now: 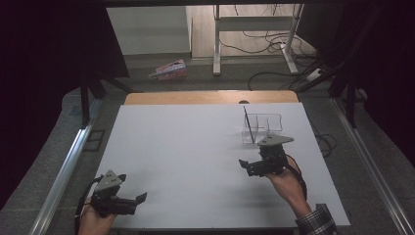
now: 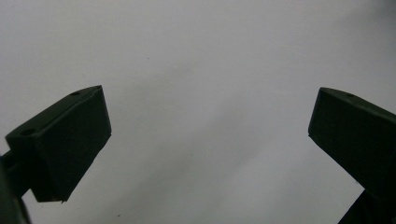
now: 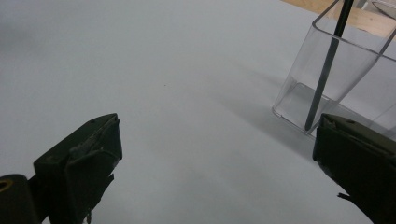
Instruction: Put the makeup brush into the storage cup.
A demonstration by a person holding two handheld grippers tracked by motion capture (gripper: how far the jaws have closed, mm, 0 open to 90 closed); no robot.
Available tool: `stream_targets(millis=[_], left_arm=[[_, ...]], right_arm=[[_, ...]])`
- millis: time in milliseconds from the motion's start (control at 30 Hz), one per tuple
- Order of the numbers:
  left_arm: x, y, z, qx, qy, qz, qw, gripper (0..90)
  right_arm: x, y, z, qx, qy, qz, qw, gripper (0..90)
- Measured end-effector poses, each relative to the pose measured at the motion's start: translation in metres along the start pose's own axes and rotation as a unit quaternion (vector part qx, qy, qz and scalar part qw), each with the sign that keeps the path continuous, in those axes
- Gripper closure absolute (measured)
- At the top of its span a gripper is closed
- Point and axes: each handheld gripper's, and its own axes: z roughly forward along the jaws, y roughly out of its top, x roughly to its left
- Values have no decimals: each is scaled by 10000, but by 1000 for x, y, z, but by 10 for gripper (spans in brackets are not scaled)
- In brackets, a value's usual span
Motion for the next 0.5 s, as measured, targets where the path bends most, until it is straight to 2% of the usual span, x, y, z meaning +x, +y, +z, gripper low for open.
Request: stream_targets(millis=[500], left_arm=[[0,0,0,16,-21,20,10000,0]], right_arm=[[8,-11,-17,-76,32,-1,10000,15]])
